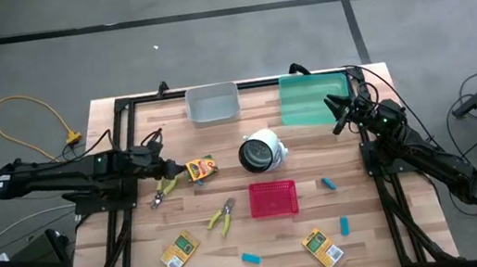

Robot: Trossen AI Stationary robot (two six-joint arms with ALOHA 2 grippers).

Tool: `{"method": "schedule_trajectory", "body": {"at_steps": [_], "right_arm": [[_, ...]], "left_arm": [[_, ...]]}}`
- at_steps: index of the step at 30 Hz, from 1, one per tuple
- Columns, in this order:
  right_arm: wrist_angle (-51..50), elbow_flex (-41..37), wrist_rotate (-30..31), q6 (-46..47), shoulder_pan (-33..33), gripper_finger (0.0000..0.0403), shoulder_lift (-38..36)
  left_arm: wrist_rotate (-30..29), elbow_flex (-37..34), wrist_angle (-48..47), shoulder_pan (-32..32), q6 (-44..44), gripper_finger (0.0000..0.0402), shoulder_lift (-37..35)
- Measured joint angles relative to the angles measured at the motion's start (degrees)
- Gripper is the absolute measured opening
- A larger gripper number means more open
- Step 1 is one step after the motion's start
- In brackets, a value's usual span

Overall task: Pick & Place School Supplies
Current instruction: Put the yellow crayon box into the green bin

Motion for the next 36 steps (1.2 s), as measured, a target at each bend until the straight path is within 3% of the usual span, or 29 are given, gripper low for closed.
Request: {"method": "schedule_trajectory", "body": {"at_steps": [8,12,24,36], "right_arm": [[0.00,-0.01,0.00,-0.01,0.00,0.0085,0.01],[0.00,-0.01,0.00,-0.01,0.00,0.0085,0.00],[0.00,0.01,0.00,0.00,0.00,0.0085,0.01],[0.00,0.00,0.00,0.00,0.00,0.0085,0.01]], "left_arm": [[0.12,0.04,-11.33,3.31,-8.31,0.0140,-5.00],[0.10,0.04,-12.12,3.32,-13.22,0.0140,-4.63],[-0.05,0.07,-4.63,3.34,-21.37,0.0140,9.14],[-2.65,0.07,-3.84,2.60,-23.66,0.0140,12.82]]}}
